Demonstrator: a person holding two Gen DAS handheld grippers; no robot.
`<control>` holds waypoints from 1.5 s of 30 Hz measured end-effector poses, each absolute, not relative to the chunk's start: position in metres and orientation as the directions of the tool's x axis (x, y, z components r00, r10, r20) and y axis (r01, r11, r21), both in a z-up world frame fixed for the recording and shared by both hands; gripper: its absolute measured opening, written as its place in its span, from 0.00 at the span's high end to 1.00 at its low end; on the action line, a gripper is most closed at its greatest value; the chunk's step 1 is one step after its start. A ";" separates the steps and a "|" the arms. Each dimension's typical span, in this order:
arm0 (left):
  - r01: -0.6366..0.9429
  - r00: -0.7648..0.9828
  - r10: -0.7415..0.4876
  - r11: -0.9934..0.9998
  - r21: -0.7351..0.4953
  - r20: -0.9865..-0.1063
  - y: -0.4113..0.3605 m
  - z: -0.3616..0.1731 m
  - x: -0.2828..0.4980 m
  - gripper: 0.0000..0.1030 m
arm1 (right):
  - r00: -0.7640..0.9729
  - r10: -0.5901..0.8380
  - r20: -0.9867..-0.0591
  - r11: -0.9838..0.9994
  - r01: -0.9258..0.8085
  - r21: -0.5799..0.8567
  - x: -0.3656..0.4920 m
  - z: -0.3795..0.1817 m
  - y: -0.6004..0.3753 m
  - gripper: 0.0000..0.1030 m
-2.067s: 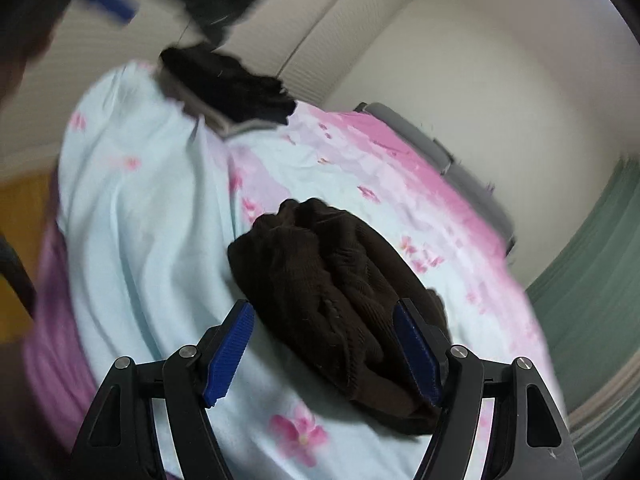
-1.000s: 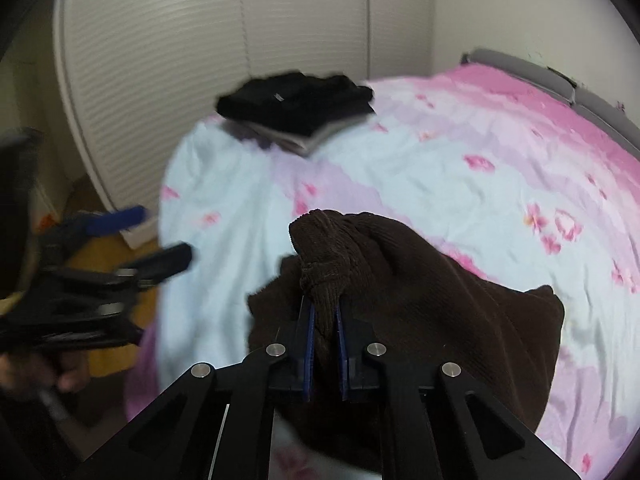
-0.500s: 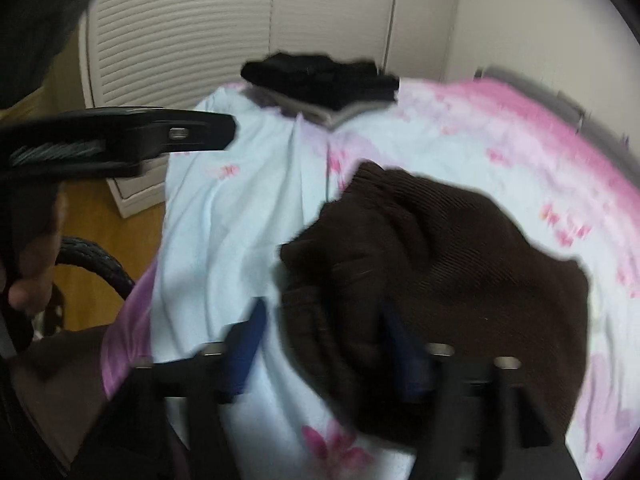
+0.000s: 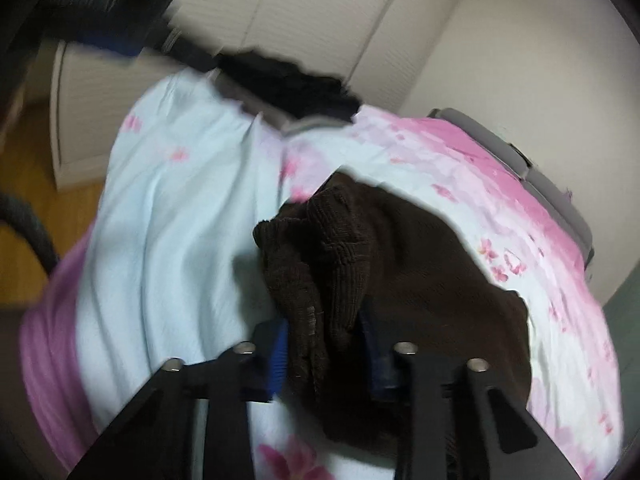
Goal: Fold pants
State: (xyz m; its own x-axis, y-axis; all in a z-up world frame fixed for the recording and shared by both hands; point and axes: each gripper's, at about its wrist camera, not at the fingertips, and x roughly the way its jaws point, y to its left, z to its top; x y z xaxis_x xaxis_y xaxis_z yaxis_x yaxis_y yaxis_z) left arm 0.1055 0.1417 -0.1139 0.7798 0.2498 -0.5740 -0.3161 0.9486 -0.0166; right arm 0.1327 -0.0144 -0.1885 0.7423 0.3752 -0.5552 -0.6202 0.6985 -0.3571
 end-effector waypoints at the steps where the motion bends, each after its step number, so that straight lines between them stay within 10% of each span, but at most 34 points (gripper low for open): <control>1: -0.318 0.782 0.252 0.948 -0.018 -0.571 0.143 -0.113 0.105 0.08 | 0.753 0.378 -0.538 0.718 -0.606 -0.344 0.134 -0.181 -0.018 0.75; 6: -0.327 0.787 0.257 0.945 -0.026 -0.561 0.147 -0.109 0.107 0.08 | 0.832 0.350 -0.430 0.803 -0.503 -0.320 0.152 -0.147 -0.025 0.76; 13: -0.334 0.772 0.262 0.942 -0.019 -0.580 0.151 -0.115 0.111 0.08 | 0.712 0.330 -0.620 0.760 -0.590 -0.273 0.190 -0.193 0.011 0.75; 21: -0.313 0.774 0.249 0.950 -0.010 -0.581 0.145 -0.115 0.116 0.08 | 0.747 0.329 -0.577 0.782 -0.559 -0.277 0.170 -0.187 -0.002 0.36; 29: -0.221 0.811 0.173 0.975 -0.019 -0.558 0.113 -0.104 0.133 0.08 | 0.836 0.239 -0.495 0.942 -0.324 -0.091 0.152 -0.141 -0.118 0.35; 45: -0.075 0.814 0.029 0.996 -0.055 -0.581 0.020 -0.137 0.230 0.08 | 0.493 0.454 -0.742 0.890 -0.280 0.359 0.379 -0.166 -0.223 0.35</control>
